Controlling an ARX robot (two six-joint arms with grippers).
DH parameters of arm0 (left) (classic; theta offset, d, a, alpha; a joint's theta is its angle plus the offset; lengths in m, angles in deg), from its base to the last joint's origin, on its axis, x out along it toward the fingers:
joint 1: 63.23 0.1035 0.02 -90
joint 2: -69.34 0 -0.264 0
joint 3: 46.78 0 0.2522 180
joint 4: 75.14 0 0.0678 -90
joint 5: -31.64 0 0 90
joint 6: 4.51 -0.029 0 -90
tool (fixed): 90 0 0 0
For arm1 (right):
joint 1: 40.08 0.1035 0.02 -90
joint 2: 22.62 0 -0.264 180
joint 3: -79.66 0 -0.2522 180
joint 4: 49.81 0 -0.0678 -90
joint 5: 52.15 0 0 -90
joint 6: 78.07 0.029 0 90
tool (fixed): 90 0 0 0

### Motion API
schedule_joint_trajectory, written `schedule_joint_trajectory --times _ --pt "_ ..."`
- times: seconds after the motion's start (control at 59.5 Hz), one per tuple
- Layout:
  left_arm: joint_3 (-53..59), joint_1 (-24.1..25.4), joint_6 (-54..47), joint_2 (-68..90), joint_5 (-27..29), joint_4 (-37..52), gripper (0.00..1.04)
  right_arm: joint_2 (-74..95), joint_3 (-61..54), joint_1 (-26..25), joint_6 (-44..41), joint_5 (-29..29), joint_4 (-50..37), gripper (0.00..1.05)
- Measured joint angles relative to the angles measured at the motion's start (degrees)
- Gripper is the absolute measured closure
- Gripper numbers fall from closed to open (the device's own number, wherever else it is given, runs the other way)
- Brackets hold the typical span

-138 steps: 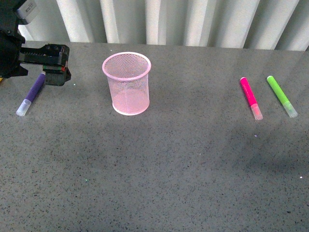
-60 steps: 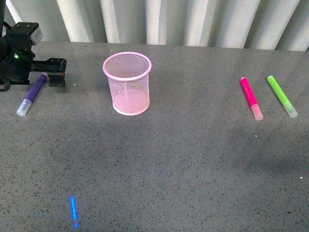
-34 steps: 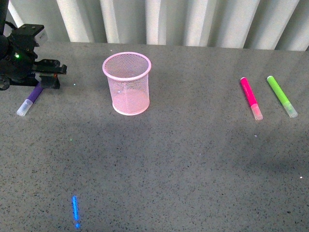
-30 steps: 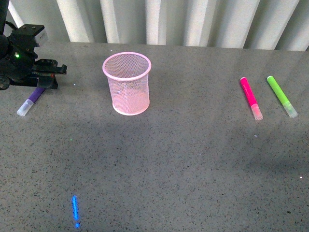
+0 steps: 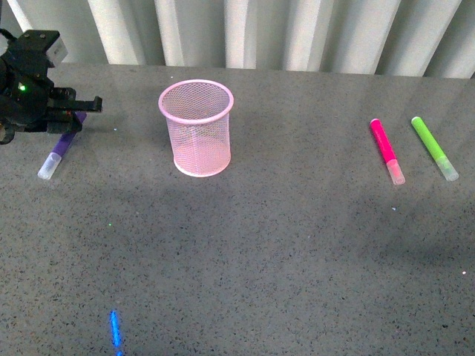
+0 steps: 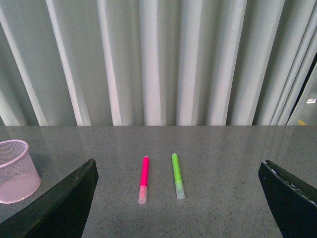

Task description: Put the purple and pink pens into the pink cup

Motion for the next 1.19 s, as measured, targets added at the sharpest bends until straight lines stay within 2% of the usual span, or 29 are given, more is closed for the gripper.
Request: schedule_joint_trajectory --times 0.202,0.303,0.42,0.521,0.639,0.689,0.84,0.941,1.076,1.193 --pt "4.09 -0.96 2.21 -5.03 -0.24 5.81 0.92 0.00 0.00 0.00 0.00 0.00 0.00 0.07" --pt "7.50 -1.51 5.05 -8.63 -0.17 12.09 0.92 0.00 0.00 0.00 0.00 -0.02 0.00 0.07" --pt "12.41 -2.29 10.12 -12.74 -0.48 22.49 0.92 0.00 0.00 0.00 0.00 0.00 0.00 0.07" --pt "18.14 -4.11 19.71 -17.49 1.09 36.57 0.92 0.00 0.00 0.00 0.00 0.00 0.00 0.07" --pt "23.50 -8.70 25.94 -20.81 5.09 49.33 0.92 0.00 0.00 0.00 0.00 0.00 0.00 0.07" --pt "25.92 -12.44 26.95 -21.11 7.74 55.19 0.92 0.00 0.00 0.00 0.00 0.00 0.00 0.07" --pt "27.98 -21.90 28.65 -18.56 15.26 63.17 0.92 0.00 0.00 0.00 0.00 -0.02 0.00 0.07" --pt "26.23 -28.63 25.62 -13.27 21.42 68.37 0.92 0.00 0.00 0.00 0.00 0.00 0.00 0.07" --pt "22.12 -30.58 20.46 -7.50 26.21 71.23 0.92 0.00 0.00 0.00 0.00 -0.02 0.00 0.07" --pt "19.02 -28.15 18.84 -4.11 26.60 70.44 0.92 0.00 0.00 0.00 0.00 0.00 0.00 0.07"
